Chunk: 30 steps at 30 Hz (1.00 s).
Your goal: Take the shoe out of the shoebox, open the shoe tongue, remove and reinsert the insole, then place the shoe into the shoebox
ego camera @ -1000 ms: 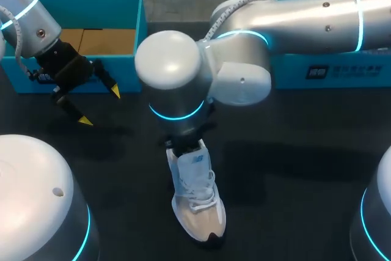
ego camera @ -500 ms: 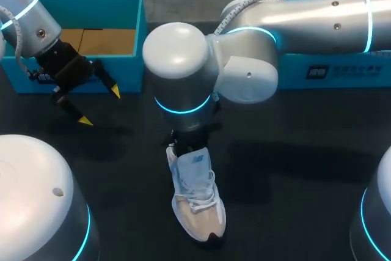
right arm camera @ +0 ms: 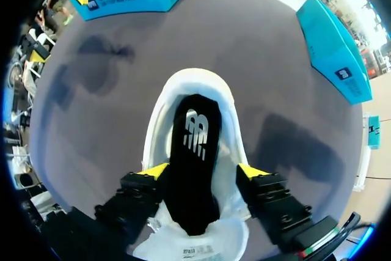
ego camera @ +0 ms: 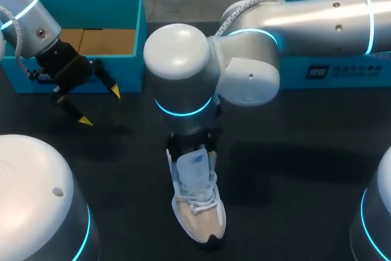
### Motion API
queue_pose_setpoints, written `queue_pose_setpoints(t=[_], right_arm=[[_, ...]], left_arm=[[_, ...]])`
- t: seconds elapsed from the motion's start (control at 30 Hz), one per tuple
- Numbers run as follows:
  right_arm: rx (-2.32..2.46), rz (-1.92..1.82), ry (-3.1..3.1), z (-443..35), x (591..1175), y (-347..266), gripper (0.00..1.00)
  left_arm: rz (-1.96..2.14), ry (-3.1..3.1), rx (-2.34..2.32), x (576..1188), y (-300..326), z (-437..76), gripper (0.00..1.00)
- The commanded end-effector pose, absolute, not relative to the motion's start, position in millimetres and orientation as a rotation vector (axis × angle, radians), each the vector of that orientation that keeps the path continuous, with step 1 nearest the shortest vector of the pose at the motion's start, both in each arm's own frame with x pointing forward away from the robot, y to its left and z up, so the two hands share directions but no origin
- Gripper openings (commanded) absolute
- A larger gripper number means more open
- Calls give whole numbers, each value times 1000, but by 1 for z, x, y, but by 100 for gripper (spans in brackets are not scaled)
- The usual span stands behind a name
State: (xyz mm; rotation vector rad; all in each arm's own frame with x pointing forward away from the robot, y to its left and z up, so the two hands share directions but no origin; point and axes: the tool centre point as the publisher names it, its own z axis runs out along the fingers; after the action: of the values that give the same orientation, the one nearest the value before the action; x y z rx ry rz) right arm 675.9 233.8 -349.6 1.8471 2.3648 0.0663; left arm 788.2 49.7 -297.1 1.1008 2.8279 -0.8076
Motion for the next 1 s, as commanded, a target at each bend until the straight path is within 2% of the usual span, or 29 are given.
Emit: queue_pose_setpoints(t=[0.03,0.17,0.47,1.0], right_arm=[[1853,69,2364,-351,670,233,82],[1867,64,2365,-353,665,235,84],[1890,68,2358,-352,652,238,81],[1917,51,2381,-346,642,243,86]], left_arm=[[-802,2830,1102,788,50,-297,100],[-802,2830,1102,788,50,-297,100],[-802,2830,1102,788,50,-297,100],[-802,2830,1102,788,50,-297,100]])
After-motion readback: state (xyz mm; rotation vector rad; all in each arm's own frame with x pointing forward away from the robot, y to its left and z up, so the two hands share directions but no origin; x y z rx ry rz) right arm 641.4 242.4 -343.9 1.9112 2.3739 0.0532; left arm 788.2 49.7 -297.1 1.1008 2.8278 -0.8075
